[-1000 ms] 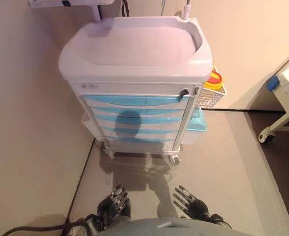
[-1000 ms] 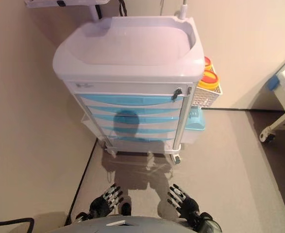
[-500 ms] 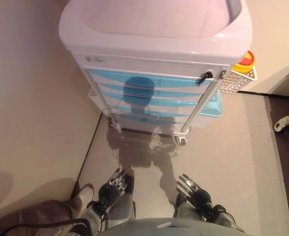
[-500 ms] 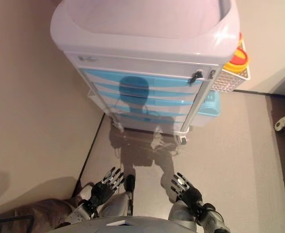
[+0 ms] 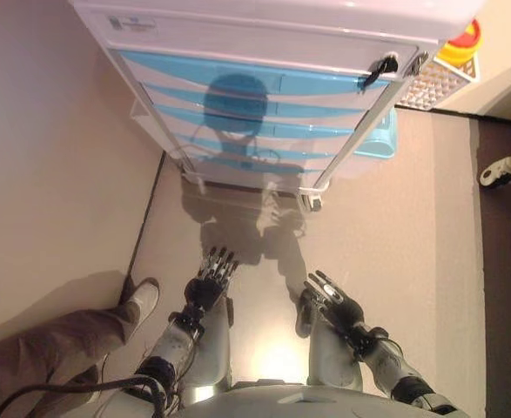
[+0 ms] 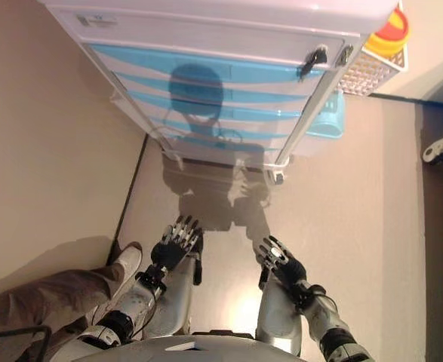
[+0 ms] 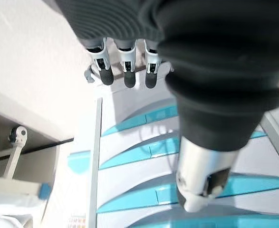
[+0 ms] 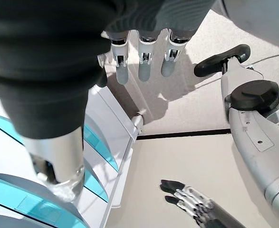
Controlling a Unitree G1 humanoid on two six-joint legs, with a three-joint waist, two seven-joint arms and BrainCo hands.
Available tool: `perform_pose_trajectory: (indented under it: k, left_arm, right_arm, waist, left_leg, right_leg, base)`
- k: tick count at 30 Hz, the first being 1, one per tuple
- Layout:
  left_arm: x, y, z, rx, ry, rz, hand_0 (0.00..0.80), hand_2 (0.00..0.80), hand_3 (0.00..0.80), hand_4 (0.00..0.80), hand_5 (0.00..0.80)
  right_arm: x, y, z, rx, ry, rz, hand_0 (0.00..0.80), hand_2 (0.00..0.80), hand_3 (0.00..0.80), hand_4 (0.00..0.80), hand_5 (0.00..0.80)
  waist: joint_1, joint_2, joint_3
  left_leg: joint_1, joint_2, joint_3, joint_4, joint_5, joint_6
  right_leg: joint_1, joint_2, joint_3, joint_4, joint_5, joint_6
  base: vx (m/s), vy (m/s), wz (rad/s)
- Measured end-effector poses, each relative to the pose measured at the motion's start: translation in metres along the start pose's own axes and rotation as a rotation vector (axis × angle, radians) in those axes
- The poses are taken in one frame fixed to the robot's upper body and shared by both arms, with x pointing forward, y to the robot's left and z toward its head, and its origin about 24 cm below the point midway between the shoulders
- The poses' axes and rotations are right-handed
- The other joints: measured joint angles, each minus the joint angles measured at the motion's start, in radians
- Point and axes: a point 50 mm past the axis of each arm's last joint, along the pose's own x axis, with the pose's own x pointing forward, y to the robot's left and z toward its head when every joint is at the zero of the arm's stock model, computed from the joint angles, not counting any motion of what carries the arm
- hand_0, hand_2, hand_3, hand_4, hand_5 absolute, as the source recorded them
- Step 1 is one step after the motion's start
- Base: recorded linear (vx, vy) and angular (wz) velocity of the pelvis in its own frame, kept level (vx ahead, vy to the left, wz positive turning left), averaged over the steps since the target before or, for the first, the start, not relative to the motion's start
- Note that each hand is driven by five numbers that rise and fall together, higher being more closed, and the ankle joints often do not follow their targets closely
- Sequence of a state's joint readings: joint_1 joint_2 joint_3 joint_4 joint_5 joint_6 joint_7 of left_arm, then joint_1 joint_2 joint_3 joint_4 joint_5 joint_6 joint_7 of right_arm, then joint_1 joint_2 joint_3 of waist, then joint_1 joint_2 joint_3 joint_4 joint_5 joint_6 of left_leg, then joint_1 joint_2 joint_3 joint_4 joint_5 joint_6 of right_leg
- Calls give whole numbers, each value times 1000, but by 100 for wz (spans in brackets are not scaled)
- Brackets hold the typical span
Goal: Open the drawer and pick up the medicine
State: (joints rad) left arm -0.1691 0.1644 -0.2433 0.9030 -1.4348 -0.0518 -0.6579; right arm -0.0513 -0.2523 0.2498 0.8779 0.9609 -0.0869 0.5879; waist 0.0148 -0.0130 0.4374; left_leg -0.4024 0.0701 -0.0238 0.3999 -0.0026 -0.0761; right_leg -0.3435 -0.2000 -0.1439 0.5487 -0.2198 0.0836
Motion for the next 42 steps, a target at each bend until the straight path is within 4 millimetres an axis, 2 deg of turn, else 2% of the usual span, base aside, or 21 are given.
perform_pose_trajectory:
  k: [2,10,16,19,29,36,42]
  left_arm:
    - [7,-7,7,5,-38,-33,0,0,0,0,0]
    - [27,-27,26,6,-146,-96,0,0,0,0,0]
    - [37,-37,45,-40,-229,-120,0,0,0,0,0]
    - [47,-52,57,-73,-275,-201,0,0,0,0,0]
    - [78,-104,100,-111,-321,-392,0,0,0,0,0]
    - [92,-150,144,-92,-398,-491,0,0,0,0,0]
    - [100,-182,164,-64,-420,-543,0,0,0,0,0]
  right_arm:
    - [3,4,3,-4,-9,13,0,0,0,0,0]
    - [10,15,10,-9,-23,59,0,0,0,0,0]
    - [15,20,15,-14,-25,78,0,0,0,0,0]
    - [16,20,17,-18,-29,84,0,0,0,0,0]
    - [17,22,19,-3,-42,100,0,0,0,0,0]
    - [18,24,18,-4,-52,130,0,0,0,0,0]
    - [18,28,18,-15,-72,167,0,0,0,0,0]
  waist:
    - [-19,-2,6]
    - [-48,-26,23]
    - [-75,-46,38]
    - [-89,-57,44]
    - [-112,-97,64]
    - [-138,-122,76]
    - [-153,-137,83]
  left_leg:
    - [-25,-2,1,30,-11,0]
    - [-80,-1,39,88,-29,13]
    - [-102,5,51,141,-53,27]
    - [-118,16,58,173,-77,25]
    - [-136,20,63,191,-88,28]
    - [-168,34,66,226,-105,39]
    - [-192,34,67,225,-105,43]
  right_leg:
    - [-23,3,17,16,-1,1]
    - [-93,25,106,48,5,10]
    - [-108,34,130,61,14,24]
    - [-114,39,136,63,10,25]
    - [-123,41,140,56,17,33]
    - [-127,51,139,30,32,45]
    - [-144,51,138,18,35,47]
  base:
    - [7,48,-7]
    - [12,41,-12]
    - [58,27,-11]
    - [11,-5,-12]
    - [6,-15,-1]
    - [-11,-18,-4]
    - [-5,-5,0]
